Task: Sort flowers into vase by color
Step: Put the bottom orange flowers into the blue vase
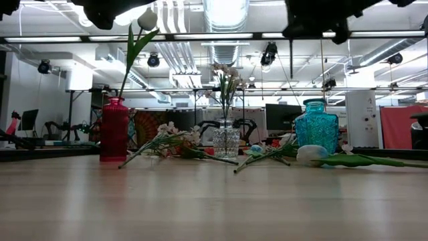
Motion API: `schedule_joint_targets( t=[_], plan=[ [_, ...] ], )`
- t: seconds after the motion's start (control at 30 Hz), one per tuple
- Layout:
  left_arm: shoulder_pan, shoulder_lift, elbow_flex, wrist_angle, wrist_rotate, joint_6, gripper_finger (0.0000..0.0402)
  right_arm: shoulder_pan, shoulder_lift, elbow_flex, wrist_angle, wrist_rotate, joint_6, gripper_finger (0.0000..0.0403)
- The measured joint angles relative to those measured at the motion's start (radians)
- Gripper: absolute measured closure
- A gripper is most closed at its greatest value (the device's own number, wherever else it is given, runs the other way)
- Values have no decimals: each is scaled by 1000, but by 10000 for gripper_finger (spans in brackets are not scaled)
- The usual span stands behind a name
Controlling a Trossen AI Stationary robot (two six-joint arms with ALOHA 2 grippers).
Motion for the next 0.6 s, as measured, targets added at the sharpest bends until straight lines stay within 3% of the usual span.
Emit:
schedule_joint_targets(
  t=[0.13,0.4,0.6],
  plan=[
    [0,0,0,-5,-6,0,205,0,-14,-33,-14,75,51,388],
    [0,0,0,-10,-8,0,205,0,-20,-50,-116,111,161,388],
    [0,0,0,-15,-8,0,205,0,-56,-50,-236,58,185,388]
  ],
)
